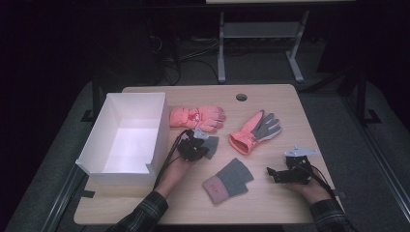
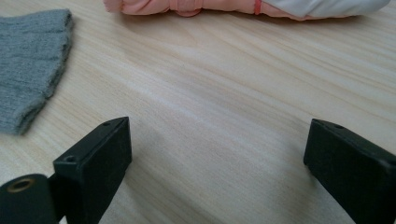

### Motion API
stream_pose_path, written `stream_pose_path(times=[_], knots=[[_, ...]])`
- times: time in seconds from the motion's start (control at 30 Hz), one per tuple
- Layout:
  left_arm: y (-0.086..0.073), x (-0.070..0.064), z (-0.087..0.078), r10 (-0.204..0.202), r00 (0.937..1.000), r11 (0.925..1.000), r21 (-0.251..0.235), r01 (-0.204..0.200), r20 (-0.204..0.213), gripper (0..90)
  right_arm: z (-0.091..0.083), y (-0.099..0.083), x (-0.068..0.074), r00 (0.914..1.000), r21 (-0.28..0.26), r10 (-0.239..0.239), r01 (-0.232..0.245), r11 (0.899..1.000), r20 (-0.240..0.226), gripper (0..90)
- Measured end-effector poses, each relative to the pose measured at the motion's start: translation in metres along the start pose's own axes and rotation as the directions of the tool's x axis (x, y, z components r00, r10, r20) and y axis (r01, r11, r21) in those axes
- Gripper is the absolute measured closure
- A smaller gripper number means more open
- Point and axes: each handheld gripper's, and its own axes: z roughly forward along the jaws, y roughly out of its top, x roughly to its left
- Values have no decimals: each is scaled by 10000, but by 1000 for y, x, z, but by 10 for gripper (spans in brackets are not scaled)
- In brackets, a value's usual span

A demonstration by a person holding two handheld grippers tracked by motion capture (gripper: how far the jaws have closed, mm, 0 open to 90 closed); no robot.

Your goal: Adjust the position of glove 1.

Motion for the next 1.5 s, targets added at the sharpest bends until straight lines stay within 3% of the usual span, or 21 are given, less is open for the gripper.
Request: stream_pose_path(times=[0.27,0.8,0.93,1.03,1.2,1.37,1.5], knots=[[9,-10,11,-5,9994,10000,6,5,344,896,0,0,0,10000,0,11,-11,10000,-2,71],[32,-30,28,423,9947,9991,-122,-413,938,896,0,0,0,10000,0,-2,2,10000,-5,70],[33,-17,15,198,9981,9993,-319,-180,591,896,0,0,0,10000,0,0,0,10000,-5,70],[36,3,7,-65,9999,9987,-512,69,85,896,0,0,0,10000,3,2,-2,10000,-5,70],[40,23,8,-517,9968,9967,-652,477,-613,896,0,0,0,10000,-1,2,-2,10000,-7,70],[39,38,15,-820,9896,9965,-269,793,-1182,896,0,0,0,10000,-6,2,-2,10000,-6,70],[34,41,18,-1031,9882,9945,59,1044,-1137,895,0,0,0,10000,-6,-12,12,10000,-8,70]])
